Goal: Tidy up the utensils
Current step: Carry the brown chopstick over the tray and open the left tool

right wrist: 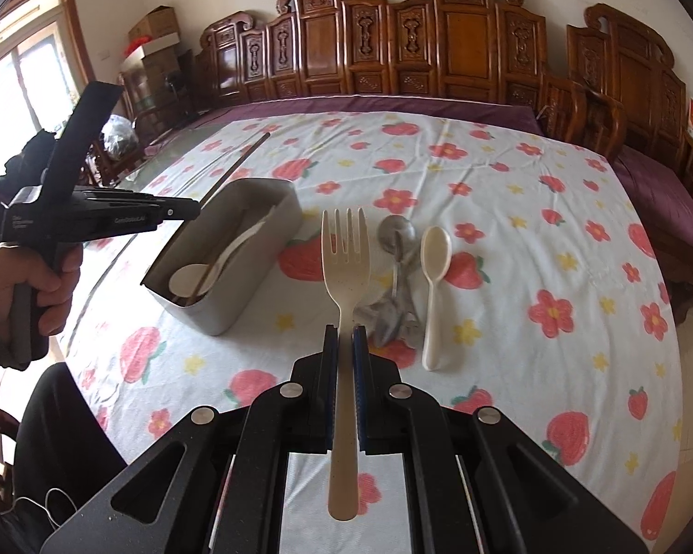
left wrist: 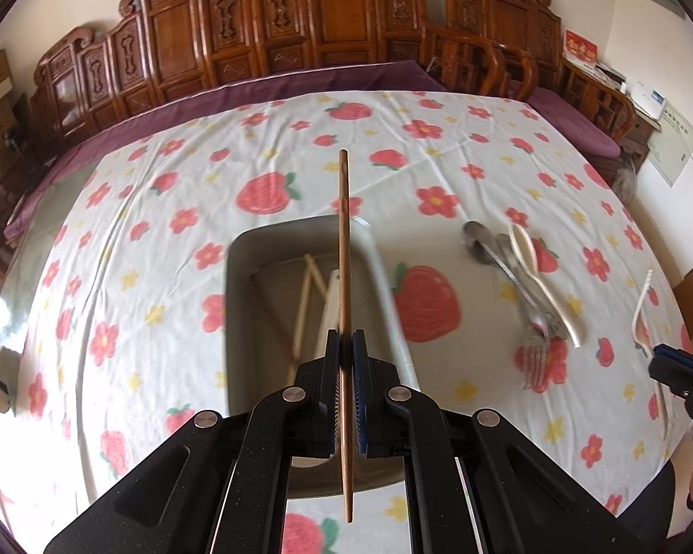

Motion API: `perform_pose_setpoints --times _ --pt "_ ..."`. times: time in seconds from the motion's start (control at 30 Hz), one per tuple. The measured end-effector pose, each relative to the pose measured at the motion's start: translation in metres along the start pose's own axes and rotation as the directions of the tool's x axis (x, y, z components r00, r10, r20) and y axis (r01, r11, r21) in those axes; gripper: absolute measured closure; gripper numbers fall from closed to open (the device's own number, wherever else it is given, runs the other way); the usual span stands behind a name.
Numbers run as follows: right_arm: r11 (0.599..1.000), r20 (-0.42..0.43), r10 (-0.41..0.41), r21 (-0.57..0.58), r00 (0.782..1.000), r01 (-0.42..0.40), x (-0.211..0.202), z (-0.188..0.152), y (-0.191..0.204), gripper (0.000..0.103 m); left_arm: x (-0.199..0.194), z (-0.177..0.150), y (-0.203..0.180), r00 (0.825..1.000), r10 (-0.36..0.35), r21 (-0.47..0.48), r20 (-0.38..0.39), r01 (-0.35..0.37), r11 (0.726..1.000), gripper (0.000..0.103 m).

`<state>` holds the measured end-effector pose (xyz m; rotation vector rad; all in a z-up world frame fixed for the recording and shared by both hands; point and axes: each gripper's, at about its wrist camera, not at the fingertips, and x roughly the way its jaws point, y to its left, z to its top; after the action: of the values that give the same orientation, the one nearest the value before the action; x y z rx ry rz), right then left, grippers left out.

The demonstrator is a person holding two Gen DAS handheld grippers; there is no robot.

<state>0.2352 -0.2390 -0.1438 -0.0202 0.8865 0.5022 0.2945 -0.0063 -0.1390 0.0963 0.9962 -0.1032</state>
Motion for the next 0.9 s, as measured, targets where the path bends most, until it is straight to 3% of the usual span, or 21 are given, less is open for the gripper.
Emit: perform_pose_setpoints --times 0.57,0.7,0.9 --pt "0.998 0.004 0.063 0.004 0.998 -0.063 0.02 0.024 0.054 0.095 0.013 -0.012 0.032 1.0 -0.014 -0.035 -0.006 0.014 0.999 0.098" --pt "0.998 -0.006 0.066 -0.003 0.998 -0.066 0.027 0.028 0.065 0.095 0.011 -0.014 0.038 1.0 -0.026 -0.046 0.004 0.026 0.999 0.087" --pt "0.997 -0.025 0.075 -0.011 0.997 -0.076 0.045 0.04 0.081 0.095 -0.007 -0.025 0.05 0.998 -0.03 -0.034 0.053 0.032 0.999 0.08"
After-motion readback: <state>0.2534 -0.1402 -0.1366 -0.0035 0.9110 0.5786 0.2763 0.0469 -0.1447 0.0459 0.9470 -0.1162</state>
